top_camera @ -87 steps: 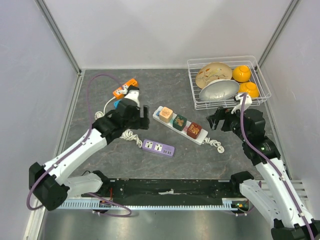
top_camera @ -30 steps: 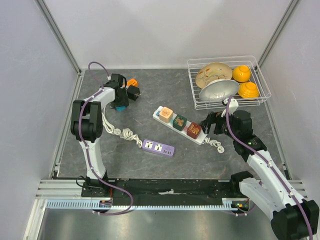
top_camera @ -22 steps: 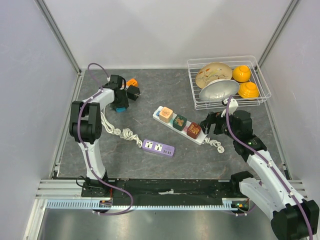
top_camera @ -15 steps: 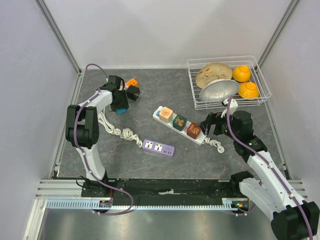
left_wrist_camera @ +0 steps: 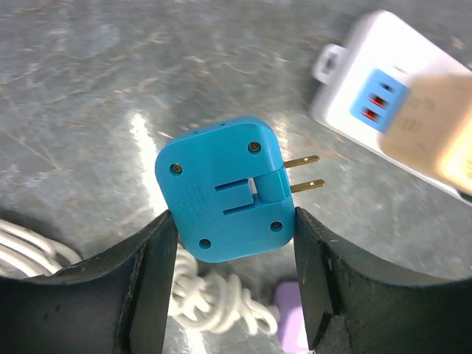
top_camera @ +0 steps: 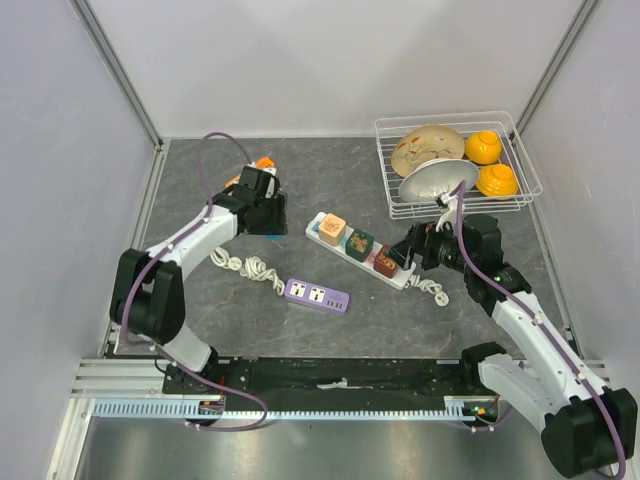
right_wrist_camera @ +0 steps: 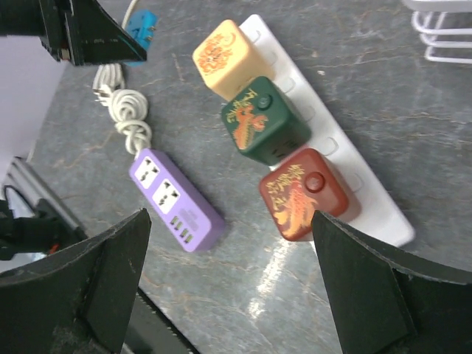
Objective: Insert the plug
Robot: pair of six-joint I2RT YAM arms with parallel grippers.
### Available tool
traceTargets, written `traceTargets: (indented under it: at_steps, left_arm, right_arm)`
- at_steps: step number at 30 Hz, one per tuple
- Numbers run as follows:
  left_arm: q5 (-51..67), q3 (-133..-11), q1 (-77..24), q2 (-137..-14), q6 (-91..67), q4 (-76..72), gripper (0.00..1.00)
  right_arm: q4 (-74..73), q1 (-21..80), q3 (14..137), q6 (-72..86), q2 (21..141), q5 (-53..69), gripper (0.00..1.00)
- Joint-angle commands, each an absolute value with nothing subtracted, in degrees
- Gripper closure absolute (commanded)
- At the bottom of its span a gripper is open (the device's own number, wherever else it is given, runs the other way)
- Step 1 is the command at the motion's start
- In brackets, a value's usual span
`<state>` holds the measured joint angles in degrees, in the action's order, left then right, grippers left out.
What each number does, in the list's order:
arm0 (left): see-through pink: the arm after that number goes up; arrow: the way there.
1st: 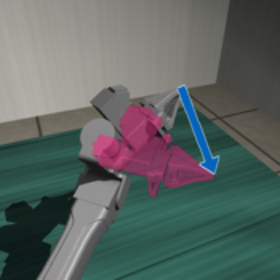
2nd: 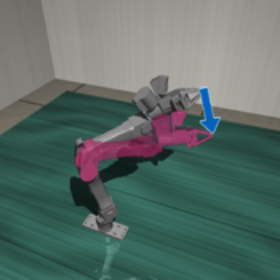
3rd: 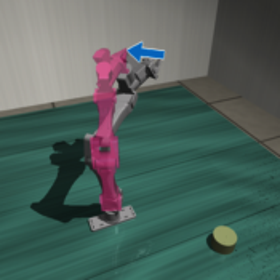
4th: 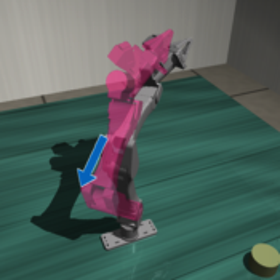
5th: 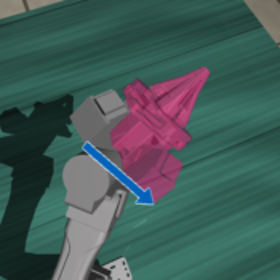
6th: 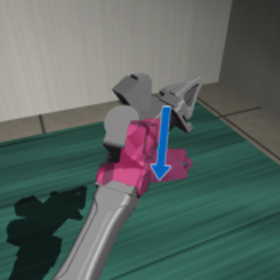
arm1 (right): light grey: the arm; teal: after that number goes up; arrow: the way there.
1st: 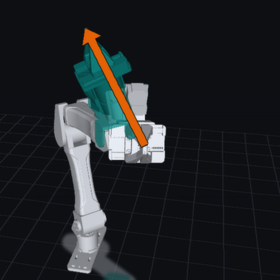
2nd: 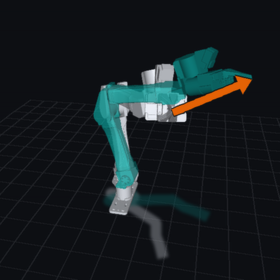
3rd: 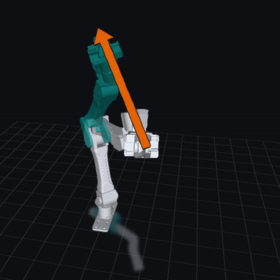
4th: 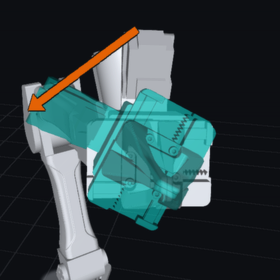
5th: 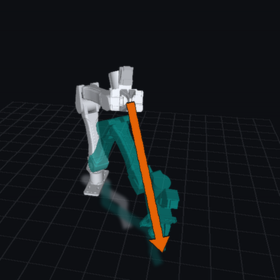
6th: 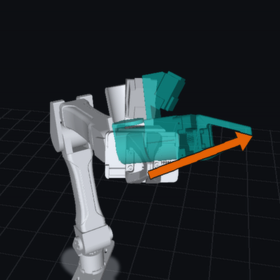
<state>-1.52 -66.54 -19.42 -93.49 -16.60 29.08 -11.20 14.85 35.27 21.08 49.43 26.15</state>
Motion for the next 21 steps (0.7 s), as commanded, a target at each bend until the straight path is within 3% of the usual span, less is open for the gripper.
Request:
traceTargets:
  at_steps: [1,12,21]
  left_arm:
    - [-0.35,-64.08,-23.55,-85.62,-14.16,26.02,0.93]
    - [-2.1,-60.65,-39.72,-72.35,-7.83,23.91,0.92]
    - [-3.16,-58.8,-48.42,-68.73,-8.17,22.5,0.92]
  right_arm:
    - [-6.78,16.69,39.02,28.11,52.37,31.11,0.02]
    - [12.89,32.77,37.0,50.16,60.2,19.78,0.02]
    - [25.57,37.53,34.45,58.36,64.68,12.66,0.05]
